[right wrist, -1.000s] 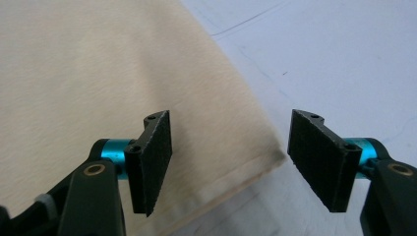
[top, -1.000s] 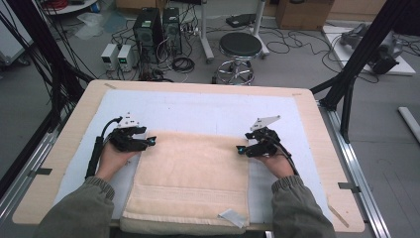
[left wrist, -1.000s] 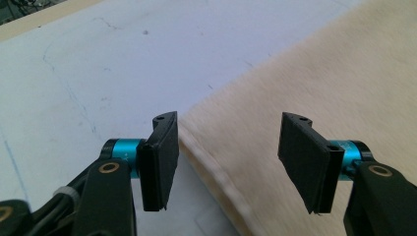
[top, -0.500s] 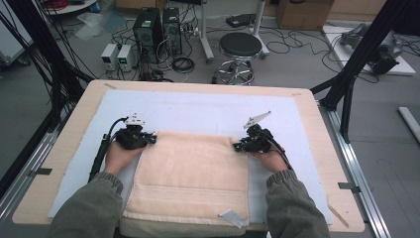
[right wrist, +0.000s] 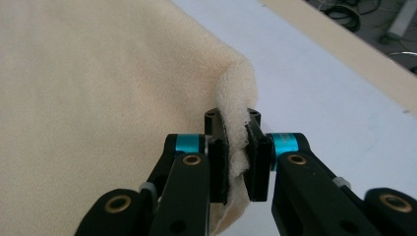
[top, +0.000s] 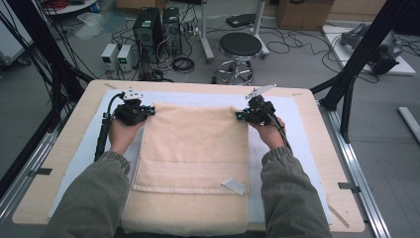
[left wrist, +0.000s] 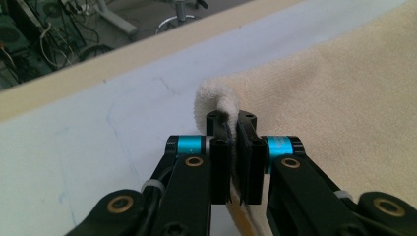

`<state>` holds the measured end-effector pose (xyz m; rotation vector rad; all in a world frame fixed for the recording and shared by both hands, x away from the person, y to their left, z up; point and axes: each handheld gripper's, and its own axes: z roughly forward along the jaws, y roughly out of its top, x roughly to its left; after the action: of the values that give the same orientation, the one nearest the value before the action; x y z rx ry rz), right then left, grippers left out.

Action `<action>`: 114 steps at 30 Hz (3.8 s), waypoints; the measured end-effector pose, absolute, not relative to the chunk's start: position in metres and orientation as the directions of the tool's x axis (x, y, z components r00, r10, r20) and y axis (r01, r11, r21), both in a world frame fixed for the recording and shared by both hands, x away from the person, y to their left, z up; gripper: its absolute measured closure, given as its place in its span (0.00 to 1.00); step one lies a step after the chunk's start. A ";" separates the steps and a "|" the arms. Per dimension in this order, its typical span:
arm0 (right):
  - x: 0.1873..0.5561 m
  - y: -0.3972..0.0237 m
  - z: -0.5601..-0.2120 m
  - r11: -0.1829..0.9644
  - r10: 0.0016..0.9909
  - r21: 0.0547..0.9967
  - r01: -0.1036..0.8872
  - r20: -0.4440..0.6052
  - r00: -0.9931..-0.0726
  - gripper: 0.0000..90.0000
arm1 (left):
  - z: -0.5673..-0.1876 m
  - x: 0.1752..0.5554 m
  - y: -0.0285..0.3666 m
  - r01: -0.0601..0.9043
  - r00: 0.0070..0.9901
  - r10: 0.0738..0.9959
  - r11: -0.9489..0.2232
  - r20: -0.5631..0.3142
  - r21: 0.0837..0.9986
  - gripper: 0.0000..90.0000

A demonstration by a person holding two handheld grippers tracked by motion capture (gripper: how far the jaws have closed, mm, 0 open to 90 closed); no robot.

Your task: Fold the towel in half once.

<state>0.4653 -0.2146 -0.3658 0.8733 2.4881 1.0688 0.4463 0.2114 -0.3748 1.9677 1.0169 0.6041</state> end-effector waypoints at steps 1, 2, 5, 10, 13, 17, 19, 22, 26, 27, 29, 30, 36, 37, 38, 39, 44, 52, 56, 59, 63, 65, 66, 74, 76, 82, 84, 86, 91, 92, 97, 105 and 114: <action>0.469 -0.215 -0.365 0.533 0.644 0.735 0.419 -0.031 -0.764 0.89 | -0.374 0.448 0.211 0.434 0.565 0.824 -0.347 0.049 0.831 0.94; 0.472 -0.215 -0.366 0.520 0.649 0.738 0.430 -0.015 -0.760 0.81 | -0.376 0.449 0.211 0.442 0.568 0.822 -0.356 0.050 0.823 0.93; 0.473 -0.217 -0.376 0.506 0.666 0.723 0.471 0.020 -0.746 0.59 | -0.382 0.450 0.216 0.483 0.587 0.809 -0.369 0.020 0.794 0.75; 0.453 -0.223 -0.381 0.511 0.638 0.735 0.444 0.021 -0.770 0.51 | -0.387 0.437 0.219 0.452 0.639 0.769 -0.399 0.023 0.798 0.64; 0.429 -0.223 -0.382 0.519 0.608 0.746 0.418 0.022 -0.794 0.50 | -0.390 0.422 0.217 0.423 0.681 0.731 -0.424 0.027 0.801 0.62; 0.398 -0.222 -0.386 0.550 0.568 0.743 0.381 0.002 -0.823 0.48 | -0.395 0.402 0.219 0.392 0.719 0.694 -0.448 0.037 0.804 0.56; 0.385 -0.225 -0.388 0.547 0.560 0.747 0.379 0.010 -0.828 0.47 | -0.398 0.385 0.219 0.365 0.733 0.677 -0.468 0.061 0.804 0.56; 0.367 -0.223 -0.393 0.584 0.534 0.706 0.400 0.036 -0.845 0.41 | -0.403 0.365 0.221 0.347 0.749 0.659 -0.475 0.066 0.809 0.54; 0.339 -0.225 -0.396 0.574 0.513 0.752 0.326 -0.020 -0.858 0.45 | -0.412 0.334 0.222 0.319 0.778 0.622 -0.512 0.088 0.797 0.50; 0.334 -0.227 -0.400 0.569 0.511 0.754 0.327 -0.013 -0.859 0.45 | -0.413 0.329 0.222 0.309 0.784 0.615 -0.513 0.091 0.801 0.49; 0.322 -0.228 -0.408 0.571 0.494 0.759 0.313 -0.013 -0.869 0.46 | -0.418 0.315 0.224 0.298 0.796 0.600 -0.507 0.083 0.809 0.49; 0.316 -0.228 -0.413 0.574 0.482 0.760 0.306 -0.012 -0.876 0.46 | -0.420 0.309 0.224 0.295 0.803 0.591 -0.503 0.075 0.812 0.49; 0.302 -0.219 -0.437 0.629 0.419 0.716 0.303 0.015 -0.908 0.64 | -0.435 0.290 0.219 0.241 0.878 0.471 -0.582 0.080 0.777 0.64; 0.302 -0.219 -0.438 0.625 0.416 0.720 0.301 0.019 -0.909 0.68 | -0.438 0.291 0.218 0.246 0.884 0.462 -0.592 0.073 0.767 0.69; 0.303 -0.219 -0.437 0.624 0.411 0.720 0.303 0.027 -0.911 0.75 | -0.441 0.292 0.219 0.248 0.887 0.458 -0.579 0.058 0.776 0.72; 0.304 -0.220 -0.437 0.623 0.406 0.719 0.308 0.039 -0.913 0.82 | -0.442 0.292 0.219 0.248 0.888 0.456 -0.576 0.055 0.779 0.76; 0.305 -0.219 -0.433 0.633 0.383 0.719 0.288 0.033 -0.923 0.96 | -0.435 0.291 0.218 0.230 0.887 0.454 -0.593 0.085 0.771 0.96; 0.287 -0.218 -0.397 0.597 0.349 0.771 0.224 0.002 -0.937 0.96 | -0.405 0.273 0.231 0.206 0.872 0.480 -0.535 0.095 0.819 0.97; 0.263 -0.215 -0.384 0.600 0.305 0.776 0.192 0.000 -0.952 0.96 | -0.391 0.243 0.240 0.200 0.883 0.462 -0.522 0.078 0.829 0.97; 0.234 -0.214 -0.378 0.605 0.259 0.773 0.190 0.035 -0.965 0.95 | -0.385 0.212 0.246 0.191 0.903 0.425 -0.526 0.061 0.829 0.97; 0.212 -0.213 -0.380 0.613 0.209 0.765 0.199 0.085 -0.974 0.82 | -0.386 0.187 0.247 0.185 0.917 0.395 -0.552 0.060 0.813 0.85; 0.215 -0.215 -0.382 0.610 0.211 0.768 0.196 0.081 -0.974 0.78 | -0.388 0.190 0.245 0.189 0.912 0.404 -0.561 0.067 0.806 0.75; 0.220 -0.215 -0.383 0.603 0.230 0.770 0.210 0.085 -0.970 0.74 | -0.389 0.196 0.244 0.191 0.907 0.414 -0.562 0.074 0.805 0.73; 0.295 -0.222 -0.385 0.550 0.399 0.786 0.284 0.051 -0.916 0.52 | -0.400 0.269 0.241 0.253 0.816 0.570 -0.499 0.094 0.829 0.51; 0.315 -0.225 -0.386 0.526 0.443 0.789 0.317 0.064 -0.894 0.46 | -0.402 0.287 0.242 0.275 0.790 0.607 -0.474 0.085 0.836 0.47; 0.374 -0.228 -0.399 0.538 0.551 0.758 0.368 0.014 -0.834 0.39 | -0.405 0.342 0.241 0.357 0.697 0.716 -0.390 0.036 0.849 0.49; 0.390 -0.228 -0.405 0.535 0.575 0.748 0.393 0.018 -0.818 0.37 | -0.409 0.366 0.239 0.405 0.655 0.755 -0.372 0.019 0.836 0.50; 0.407 -0.226 -0.411 0.546 0.599 0.736 0.400 -0.009 -0.801 0.36 | -0.413 0.384 0.239 0.436 0.627 0.779 -0.354 0.003 0.827 0.50; 0.433 -0.230 -0.423 0.536 0.628 0.720 0.442 0.011 -0.779 0.34 | -0.420 0.417 0.227 0.451 0.635 0.773 -0.380 0.009 0.807 0.46; 0.436 -0.231 -0.427 0.533 0.625 0.719 0.447 0.023 -0.781 0.34 | -0.423 0.422 0.225 0.466 0.632 0.775 -0.398 0.017 0.790 0.45; 0.443 -0.230 -0.441 0.514 0.612 0.708 0.484 0.092 -0.785 0.49 | -0.440 0.439 0.225 0.546 0.625 0.777 -0.375 -0.067 0.749 0.49; 0.469 -0.220 -0.406 0.571 0.550 0.704 0.421 0.053 -0.834 0.93 | -0.410 0.456 0.221 0.469 0.609 0.793 -0.375 0.014 0.800 0.94; 0.510 -0.212 -0.339 0.517 0.663 0.733 0.442 -0.017 -0.748 0.56 | -0.348 0.483 0.216 0.396 0.566 0.815 -0.400 0.123 0.827 0.63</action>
<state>0.5102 -0.2119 -0.3390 0.9253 2.4662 1.0671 0.4827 0.2164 -0.3481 2.0127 0.9696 0.6775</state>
